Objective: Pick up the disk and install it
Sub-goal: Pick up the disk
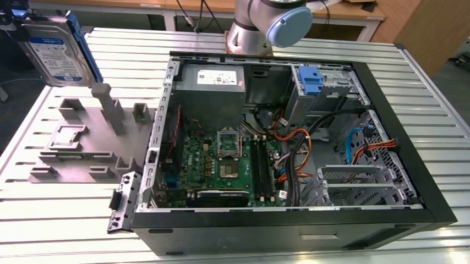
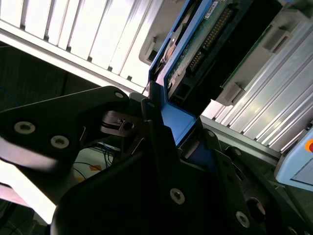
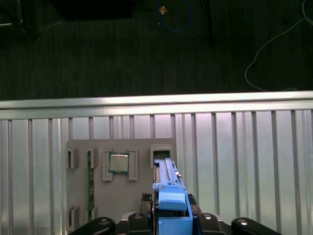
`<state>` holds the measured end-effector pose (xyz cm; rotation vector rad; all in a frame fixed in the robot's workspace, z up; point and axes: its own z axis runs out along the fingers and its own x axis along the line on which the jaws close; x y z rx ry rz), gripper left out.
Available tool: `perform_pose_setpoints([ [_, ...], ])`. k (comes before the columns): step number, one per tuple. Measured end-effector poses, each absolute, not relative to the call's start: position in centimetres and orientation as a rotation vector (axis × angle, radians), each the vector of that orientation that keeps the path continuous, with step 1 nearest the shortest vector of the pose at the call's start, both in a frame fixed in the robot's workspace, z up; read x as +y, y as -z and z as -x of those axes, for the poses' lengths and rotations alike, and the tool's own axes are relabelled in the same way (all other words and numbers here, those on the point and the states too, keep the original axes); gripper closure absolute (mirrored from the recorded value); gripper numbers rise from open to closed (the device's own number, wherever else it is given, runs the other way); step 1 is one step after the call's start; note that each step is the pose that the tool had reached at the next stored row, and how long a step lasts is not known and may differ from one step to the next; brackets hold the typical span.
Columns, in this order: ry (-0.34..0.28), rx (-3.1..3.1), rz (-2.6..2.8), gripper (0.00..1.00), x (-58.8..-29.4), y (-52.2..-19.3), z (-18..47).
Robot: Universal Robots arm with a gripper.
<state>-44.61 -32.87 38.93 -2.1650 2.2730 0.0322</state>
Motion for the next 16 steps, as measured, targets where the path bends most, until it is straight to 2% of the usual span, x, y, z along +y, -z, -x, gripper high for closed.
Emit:
perform_pose_setpoints([
  [16, -0.032, 2.273, 2.165, 0.63, -32.87, -39.45, 44.61],
])
